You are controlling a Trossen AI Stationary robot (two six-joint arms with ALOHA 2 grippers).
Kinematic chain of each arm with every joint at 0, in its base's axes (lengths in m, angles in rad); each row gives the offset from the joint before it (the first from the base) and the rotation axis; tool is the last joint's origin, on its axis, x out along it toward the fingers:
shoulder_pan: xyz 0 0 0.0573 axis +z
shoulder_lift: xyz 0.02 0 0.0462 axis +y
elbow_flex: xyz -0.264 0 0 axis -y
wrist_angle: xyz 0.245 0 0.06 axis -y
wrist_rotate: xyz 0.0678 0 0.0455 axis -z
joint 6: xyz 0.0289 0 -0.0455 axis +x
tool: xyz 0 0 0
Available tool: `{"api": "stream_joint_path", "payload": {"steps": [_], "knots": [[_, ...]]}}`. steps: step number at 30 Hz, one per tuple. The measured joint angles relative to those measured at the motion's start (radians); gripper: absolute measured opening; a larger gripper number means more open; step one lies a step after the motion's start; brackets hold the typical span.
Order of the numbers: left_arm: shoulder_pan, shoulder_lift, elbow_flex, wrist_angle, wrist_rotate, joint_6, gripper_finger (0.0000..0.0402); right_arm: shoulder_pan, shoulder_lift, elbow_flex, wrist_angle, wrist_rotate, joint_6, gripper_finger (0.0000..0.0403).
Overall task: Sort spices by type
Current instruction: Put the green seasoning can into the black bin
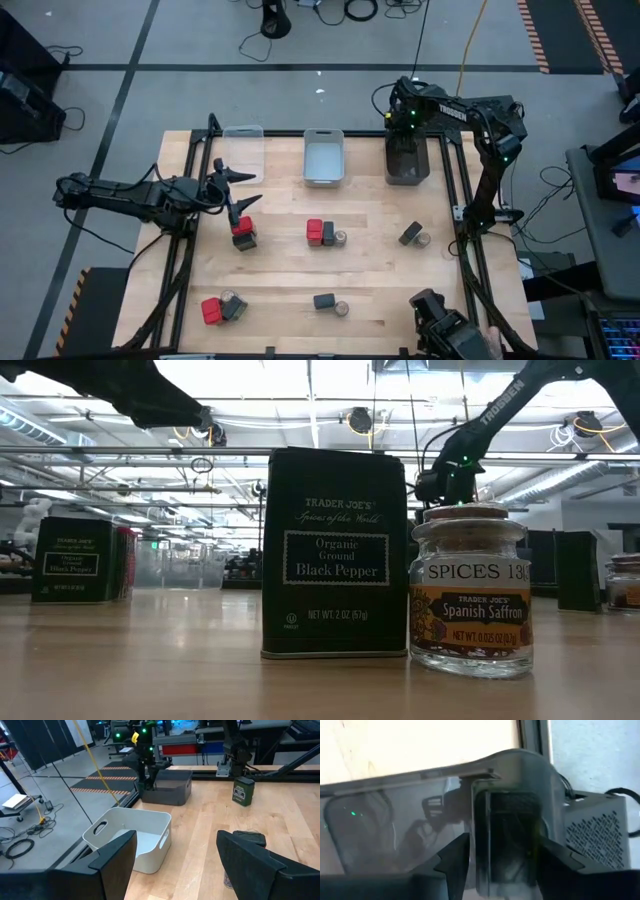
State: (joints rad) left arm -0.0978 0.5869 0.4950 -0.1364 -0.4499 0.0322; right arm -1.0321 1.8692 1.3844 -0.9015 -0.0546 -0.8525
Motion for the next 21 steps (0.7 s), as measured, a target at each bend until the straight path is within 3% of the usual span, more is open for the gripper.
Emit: {"api": "stream_joint_path", "payload": {"steps": [3,12,21], "knots": [[0.000,0.000,0.000,0.000,0.000,0.000,0.0281,0.012,-0.018,0.034,-0.039,0.058,0.000,0.0184],[0.000,0.000,0.000,-0.004,0.000,0.001,0.0281,0.057,-0.125,0.130,-0.121,0.055,0.067,0.0184],[-0.001,0.000,0.000,-0.003,0.029,0.000,0.0281,0.252,-0.281,0.155,-0.183,-0.138,0.224,0.0185]]}}
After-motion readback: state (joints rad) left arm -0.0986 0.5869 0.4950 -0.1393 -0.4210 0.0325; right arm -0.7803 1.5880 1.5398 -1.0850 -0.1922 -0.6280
